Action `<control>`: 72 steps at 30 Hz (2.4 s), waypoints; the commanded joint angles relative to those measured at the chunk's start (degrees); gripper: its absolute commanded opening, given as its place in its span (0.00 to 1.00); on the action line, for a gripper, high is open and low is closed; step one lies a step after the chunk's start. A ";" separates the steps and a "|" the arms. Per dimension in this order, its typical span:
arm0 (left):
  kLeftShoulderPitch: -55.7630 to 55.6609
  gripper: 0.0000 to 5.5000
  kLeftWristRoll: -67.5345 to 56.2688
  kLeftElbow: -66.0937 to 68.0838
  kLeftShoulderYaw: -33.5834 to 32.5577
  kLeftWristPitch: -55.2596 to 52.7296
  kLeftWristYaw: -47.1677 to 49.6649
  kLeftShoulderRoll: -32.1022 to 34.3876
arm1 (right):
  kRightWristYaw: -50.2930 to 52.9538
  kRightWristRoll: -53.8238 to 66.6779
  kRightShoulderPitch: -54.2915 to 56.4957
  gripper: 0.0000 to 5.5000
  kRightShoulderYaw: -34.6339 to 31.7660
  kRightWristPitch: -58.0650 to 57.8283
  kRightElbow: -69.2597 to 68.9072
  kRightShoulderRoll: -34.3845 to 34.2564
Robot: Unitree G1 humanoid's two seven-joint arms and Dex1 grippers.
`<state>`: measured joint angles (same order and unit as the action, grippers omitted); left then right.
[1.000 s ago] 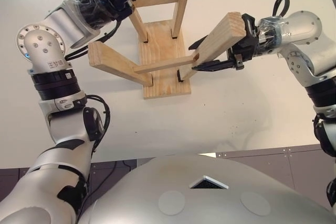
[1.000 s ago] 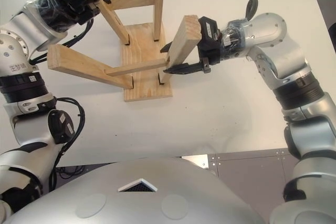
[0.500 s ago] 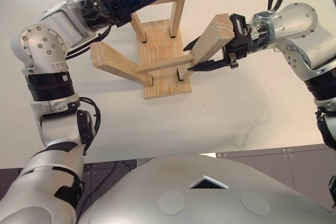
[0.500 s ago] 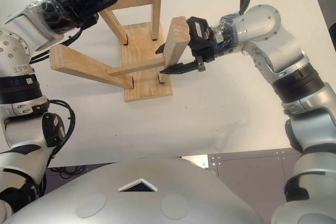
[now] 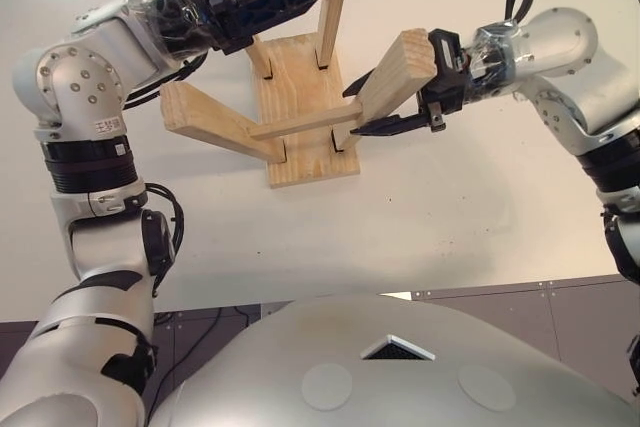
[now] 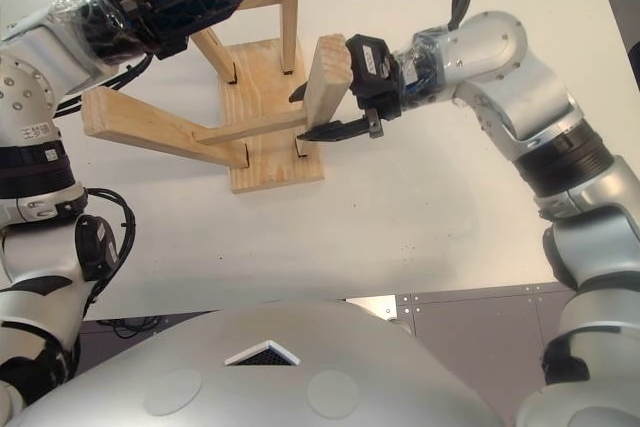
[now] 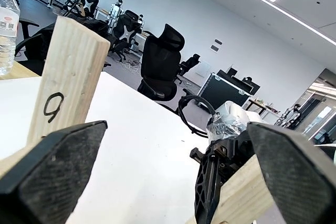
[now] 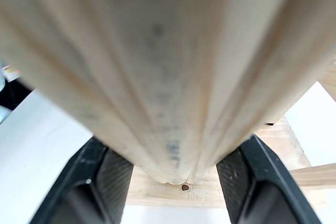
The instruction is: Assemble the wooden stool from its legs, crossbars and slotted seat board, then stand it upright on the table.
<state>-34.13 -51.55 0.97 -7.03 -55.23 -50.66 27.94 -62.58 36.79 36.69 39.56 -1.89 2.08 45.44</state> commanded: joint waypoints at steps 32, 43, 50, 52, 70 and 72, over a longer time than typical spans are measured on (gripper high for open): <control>-22.51 0.77 32.11 -19.26 47.63 8.40 -37.45 31.15 | 17.90 -28.75 -10.37 0.37 15.52 -25.22 1.34 6.67; -18.76 0.42 44.88 -13.13 52.65 16.14 -30.05 22.38 | 19.57 -28.32 -10.77 0.37 16.79 -28.23 -2.51 5.44; -18.77 0.21 45.27 -16.00 51.61 15.41 -30.90 21.52 | 19.39 -27.89 -10.01 0.37 17.06 -28.59 -2.94 6.02; -18.65 0.18 45.49 -16.39 51.71 15.38 -30.98 21.45 | 19.53 -27.66 -9.90 0.37 17.36 -28.78 -3.23 6.23; -5.84 0.10 64.58 3.11 61.40 35.90 -19.09 12.90 | 36.35 -10.11 -11.81 0.37 8.13 -35.66 -11.26 -2.27; -4.91 0.10 65.60 4.88 62.04 36.94 -19.31 11.67 | 37.82 -10.05 -11.83 0.37 7.18 -36.21 -11.57 -4.11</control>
<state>-50.76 6.37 -2.87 44.56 -20.35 -73.53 44.51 -26.85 33.87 31.02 40.46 -20.53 -14.09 42.89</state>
